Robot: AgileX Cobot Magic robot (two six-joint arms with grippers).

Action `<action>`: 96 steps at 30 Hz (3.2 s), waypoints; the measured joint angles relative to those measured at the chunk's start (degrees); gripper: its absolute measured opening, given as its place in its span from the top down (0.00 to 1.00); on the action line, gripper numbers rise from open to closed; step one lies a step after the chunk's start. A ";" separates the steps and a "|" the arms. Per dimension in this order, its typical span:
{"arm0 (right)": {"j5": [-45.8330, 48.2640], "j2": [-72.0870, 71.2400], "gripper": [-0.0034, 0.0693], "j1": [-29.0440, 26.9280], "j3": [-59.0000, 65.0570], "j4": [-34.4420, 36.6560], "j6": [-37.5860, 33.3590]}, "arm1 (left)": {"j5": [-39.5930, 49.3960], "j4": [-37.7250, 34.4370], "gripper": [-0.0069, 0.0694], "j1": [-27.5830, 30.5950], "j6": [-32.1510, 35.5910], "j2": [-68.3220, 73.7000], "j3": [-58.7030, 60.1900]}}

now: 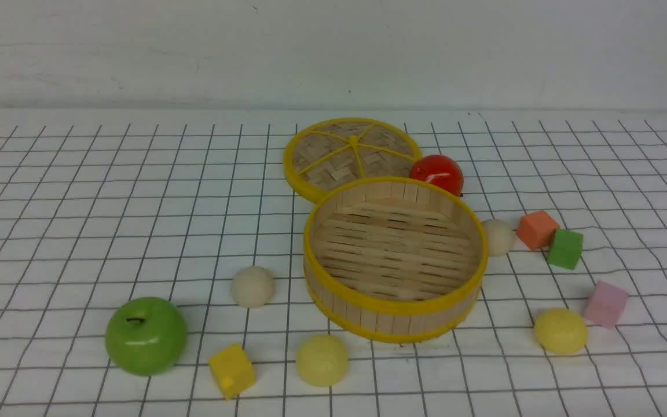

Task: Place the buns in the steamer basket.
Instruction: Use the left arm to grab a steamed stuffed bun

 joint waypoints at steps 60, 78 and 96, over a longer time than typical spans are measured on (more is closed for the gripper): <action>0.00 0.00 0.62 0.00 0.00 0.00 0.00 | 33.58 -14.03 0.93 0.00 14.84 54.43 -46.25; 0.00 0.00 0.62 0.00 0.00 0.00 0.00 | 25.22 -3.15 0.92 -33.66 7.89 94.50 -70.44; 0.00 0.00 0.62 0.00 0.00 0.00 0.00 | 23.58 6.27 0.43 -34.05 7.48 110.74 -80.59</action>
